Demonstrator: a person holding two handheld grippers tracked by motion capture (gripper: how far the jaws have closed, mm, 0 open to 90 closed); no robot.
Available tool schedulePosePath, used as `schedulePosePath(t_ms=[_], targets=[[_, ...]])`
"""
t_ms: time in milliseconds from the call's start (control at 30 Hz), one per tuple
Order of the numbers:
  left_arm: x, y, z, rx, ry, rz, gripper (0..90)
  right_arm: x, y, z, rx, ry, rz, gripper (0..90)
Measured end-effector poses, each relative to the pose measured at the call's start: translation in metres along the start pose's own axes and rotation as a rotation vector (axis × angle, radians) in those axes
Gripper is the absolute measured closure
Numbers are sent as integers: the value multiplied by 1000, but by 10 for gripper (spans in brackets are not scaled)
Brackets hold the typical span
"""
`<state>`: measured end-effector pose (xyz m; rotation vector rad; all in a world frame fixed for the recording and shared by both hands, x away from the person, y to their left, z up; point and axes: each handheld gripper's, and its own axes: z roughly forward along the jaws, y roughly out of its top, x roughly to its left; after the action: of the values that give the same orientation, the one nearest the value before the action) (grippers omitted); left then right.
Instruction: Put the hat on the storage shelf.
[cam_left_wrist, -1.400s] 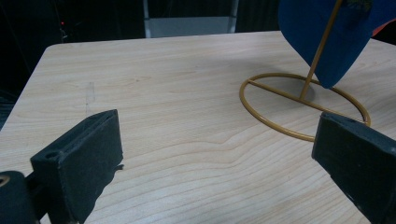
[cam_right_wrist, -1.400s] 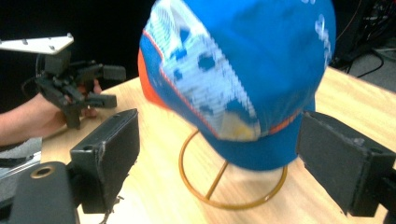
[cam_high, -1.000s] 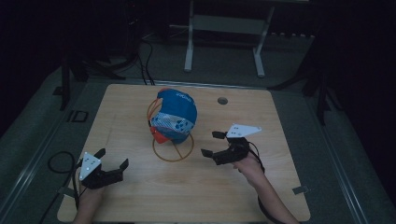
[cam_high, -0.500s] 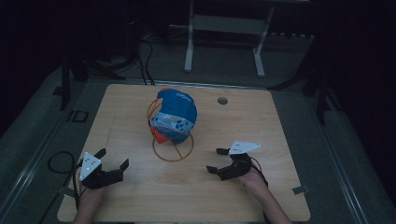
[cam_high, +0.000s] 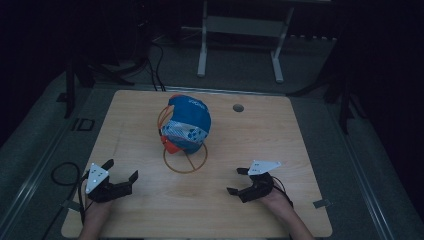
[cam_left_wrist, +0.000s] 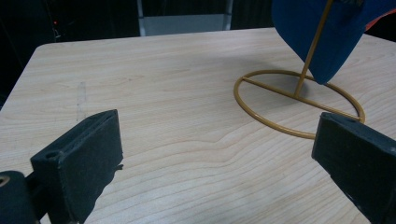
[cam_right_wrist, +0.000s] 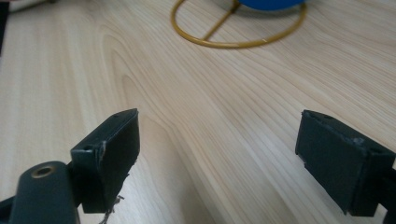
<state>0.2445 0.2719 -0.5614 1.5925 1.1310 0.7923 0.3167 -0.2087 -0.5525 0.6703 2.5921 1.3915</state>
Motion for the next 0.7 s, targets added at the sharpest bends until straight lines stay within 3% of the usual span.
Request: schedulePosePath(t_ms=[333,500,700], targets=[[0,-1,1,6,1,0,24,-10,-22,-24,-15,-78,6,137],[0,-1,2,6,0,-1,24,-14,-28,-33,-19,-80,7,137],[0,-2,3,11,-1,0,24,-27,-36,-46,-44,-118,55,137]])
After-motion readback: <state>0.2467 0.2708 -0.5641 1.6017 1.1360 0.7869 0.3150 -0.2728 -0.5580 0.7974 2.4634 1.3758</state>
